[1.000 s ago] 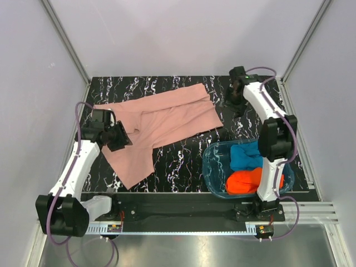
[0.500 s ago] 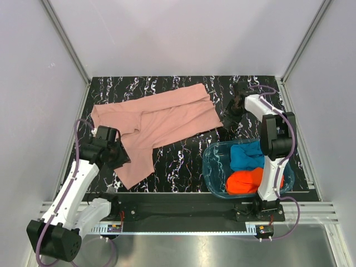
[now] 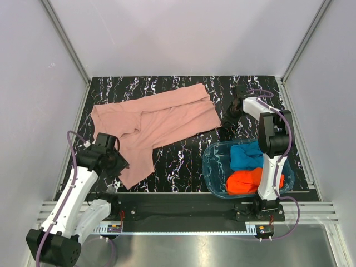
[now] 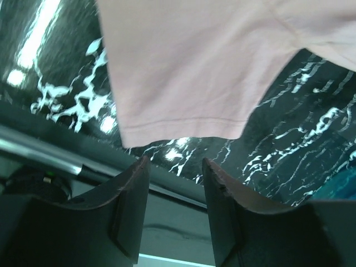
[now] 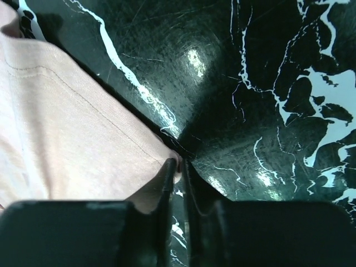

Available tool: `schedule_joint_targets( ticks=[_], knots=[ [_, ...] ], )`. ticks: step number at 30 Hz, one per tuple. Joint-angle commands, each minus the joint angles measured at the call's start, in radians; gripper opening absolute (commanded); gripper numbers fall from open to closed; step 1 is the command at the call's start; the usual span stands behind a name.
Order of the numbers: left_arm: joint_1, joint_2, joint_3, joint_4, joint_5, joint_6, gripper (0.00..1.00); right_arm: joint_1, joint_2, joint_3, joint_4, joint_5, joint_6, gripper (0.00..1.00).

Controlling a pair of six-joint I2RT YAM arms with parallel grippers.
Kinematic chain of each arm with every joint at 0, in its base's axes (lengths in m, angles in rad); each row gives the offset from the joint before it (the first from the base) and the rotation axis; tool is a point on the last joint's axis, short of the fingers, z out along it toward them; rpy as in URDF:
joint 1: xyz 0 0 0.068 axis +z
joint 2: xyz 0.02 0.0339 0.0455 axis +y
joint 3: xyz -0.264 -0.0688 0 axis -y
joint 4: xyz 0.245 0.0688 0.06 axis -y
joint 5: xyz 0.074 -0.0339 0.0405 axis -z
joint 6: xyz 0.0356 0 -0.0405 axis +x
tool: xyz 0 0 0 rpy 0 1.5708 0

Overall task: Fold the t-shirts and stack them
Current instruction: Fold the tshirt

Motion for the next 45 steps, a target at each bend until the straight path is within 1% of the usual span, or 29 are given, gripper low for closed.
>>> schedule_joint_targets(
  ticks=[1,3,4,5,8,10,11,14,19,26,30,33,37,39,41,44,45],
  knots=[
    [0.001,-0.004,-0.026,-0.052,-0.049,-0.116,0.49,-0.006,0.016,0.029,0.015,-0.010,0.001,0.15],
    [0.005,0.004,-0.035,-0.071,-0.049,-0.173,0.49,-0.006,0.017,0.035,0.014,-0.002,-0.010,0.11],
    [0.005,0.004,-0.044,-0.080,-0.049,-0.195,0.49,-0.006,0.017,0.036,0.009,0.000,-0.016,0.07],
    [0.005,0.005,-0.055,-0.080,-0.046,-0.236,0.48,-0.006,0.017,0.038,0.008,0.001,-0.022,0.06],
    [0.007,0.005,-0.098,-0.092,-0.016,-0.334,0.48,-0.006,0.016,0.033,0.008,0.006,-0.036,0.05],
    [0.007,0.004,-0.116,-0.100,0.000,-0.371,0.46,-0.006,0.017,0.027,0.011,0.004,-0.042,0.04],
    [0.007,0.002,-0.135,-0.105,-0.002,-0.408,0.46,-0.006,0.019,0.025,0.012,0.001,-0.044,0.04],
    [0.007,0.008,-0.170,-0.105,-0.028,-0.455,0.48,-0.008,0.019,0.016,0.023,-0.022,-0.041,0.03],
    [0.007,0.014,-0.221,-0.013,-0.035,-0.480,0.50,-0.008,0.024,0.013,0.025,-0.027,-0.050,0.02],
    [0.007,0.071,-0.267,0.047,-0.023,-0.503,0.50,-0.012,0.017,0.009,0.022,-0.033,-0.062,0.00],
    [0.007,0.113,-0.271,0.073,-0.035,-0.523,0.48,-0.016,0.013,0.015,0.018,-0.040,-0.067,0.00],
    [0.007,0.139,-0.282,0.110,-0.049,-0.531,0.43,-0.017,0.014,0.021,0.017,-0.046,-0.065,0.00],
    [0.005,0.159,-0.347,0.183,-0.005,-0.560,0.39,-0.017,0.016,0.027,0.014,-0.053,-0.062,0.00],
    [0.007,0.151,-0.382,0.191,0.014,-0.589,0.34,-0.019,0.014,0.030,0.012,-0.053,-0.059,0.00],
    [0.007,0.134,-0.385,0.193,-0.005,-0.589,0.23,-0.019,0.017,0.035,0.008,-0.054,-0.059,0.00],
    [0.007,0.085,-0.370,0.168,-0.028,-0.583,0.12,-0.019,0.011,0.042,-0.006,-0.056,-0.065,0.00],
    [0.005,0.059,-0.358,0.159,-0.029,-0.578,0.08,-0.019,0.004,0.042,-0.012,-0.053,-0.071,0.00]
  ],
)
